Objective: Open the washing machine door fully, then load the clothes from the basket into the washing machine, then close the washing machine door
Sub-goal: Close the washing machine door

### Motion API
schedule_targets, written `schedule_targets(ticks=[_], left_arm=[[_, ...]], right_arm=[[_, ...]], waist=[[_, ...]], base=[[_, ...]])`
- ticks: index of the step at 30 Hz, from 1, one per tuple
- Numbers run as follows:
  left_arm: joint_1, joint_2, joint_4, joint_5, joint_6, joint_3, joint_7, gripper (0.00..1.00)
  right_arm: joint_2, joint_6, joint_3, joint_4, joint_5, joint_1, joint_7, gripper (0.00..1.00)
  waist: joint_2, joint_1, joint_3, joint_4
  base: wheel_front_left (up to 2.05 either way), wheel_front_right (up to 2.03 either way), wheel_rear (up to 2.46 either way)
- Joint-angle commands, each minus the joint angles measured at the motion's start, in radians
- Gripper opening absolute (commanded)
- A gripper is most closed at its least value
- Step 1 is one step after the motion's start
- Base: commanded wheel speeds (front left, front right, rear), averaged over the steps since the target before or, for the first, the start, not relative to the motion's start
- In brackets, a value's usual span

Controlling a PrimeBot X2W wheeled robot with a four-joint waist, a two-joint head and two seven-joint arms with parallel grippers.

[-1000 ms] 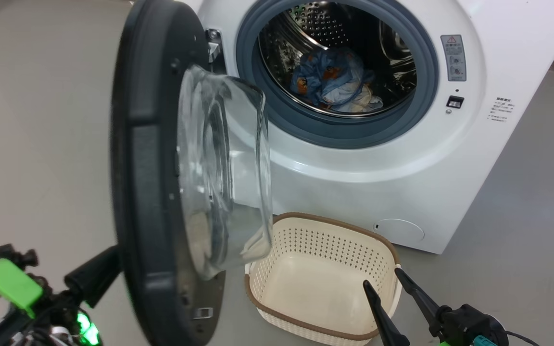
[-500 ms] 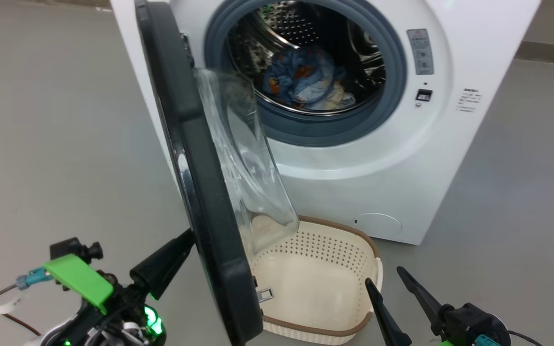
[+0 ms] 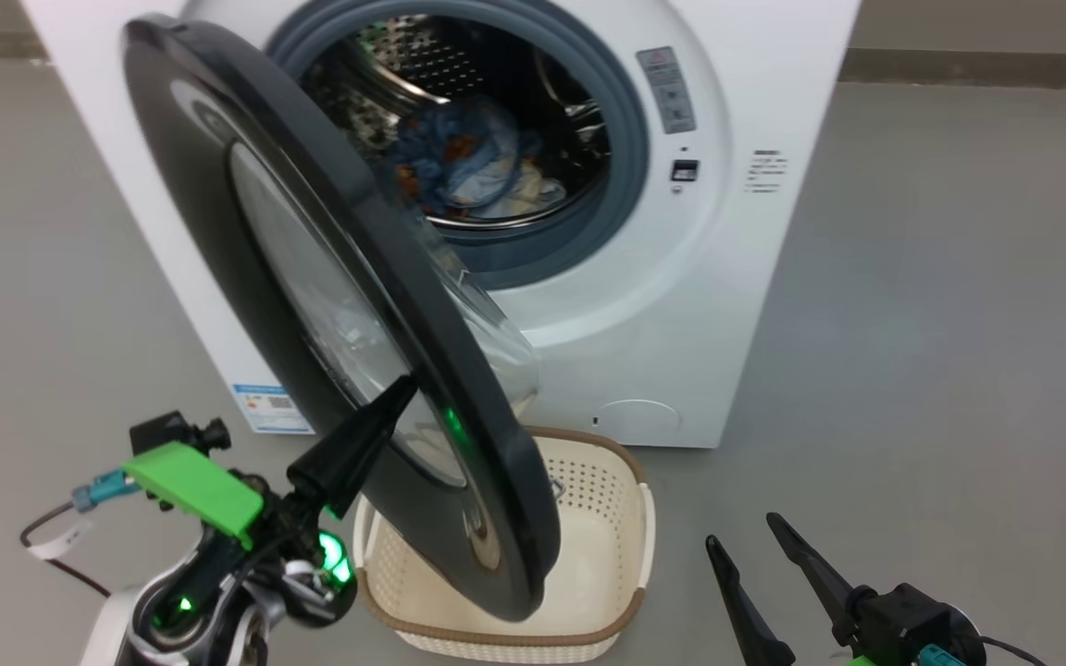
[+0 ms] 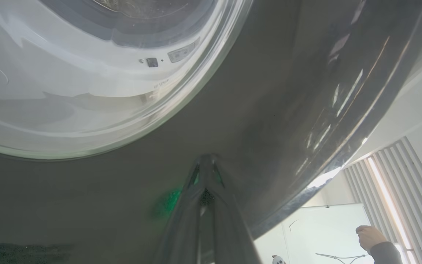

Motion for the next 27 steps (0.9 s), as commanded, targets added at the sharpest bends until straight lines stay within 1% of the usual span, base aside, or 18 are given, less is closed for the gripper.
schedule_targets(ticks=[1,8,12,23,27], left_arm=[[-0.064,0.003,-0.017,-0.004,-0.018,0.016,-0.011,0.00],[-0.166,0.003,0.107,0.047,-0.082,0.002,-0.115,0.00],[-0.233,0.003,0.196,0.062,-0.113,0.002,-0.146,0.00],[-0.380,0.003,0.370,0.066,-0.163,-0.008,-0.203,0.00],[-0.438,0.003,0.467,0.079,-0.183,-0.014,-0.246,0.00]], right_arm=[[-0.008,0.009,0.023,-0.028,0.003,-0.010,-0.005,1.00],[-0.011,0.009,0.017,-0.032,0.003,-0.019,-0.005,1.00],[-0.013,0.009,0.018,-0.034,0.001,-0.025,-0.005,1.00],[-0.018,0.009,0.035,-0.026,0.003,-0.045,-0.005,1.00],[-0.023,0.009,0.042,-0.022,0.006,-0.051,-0.005,1.00]], waist=[[0.0000,0.0000,0.005,-0.046],[0.0000,0.0000,0.028,-0.104],[0.0000,0.0000,0.042,-0.132],[0.0000,0.0000,0.060,-0.190],[0.0000,0.0000,0.062,-0.214]], base=[[0.00,0.00,0.00],[0.00,0.00,0.00],[0.00,0.00,0.00],[0.00,0.00,0.00],[0.00,0.00,0.00]])
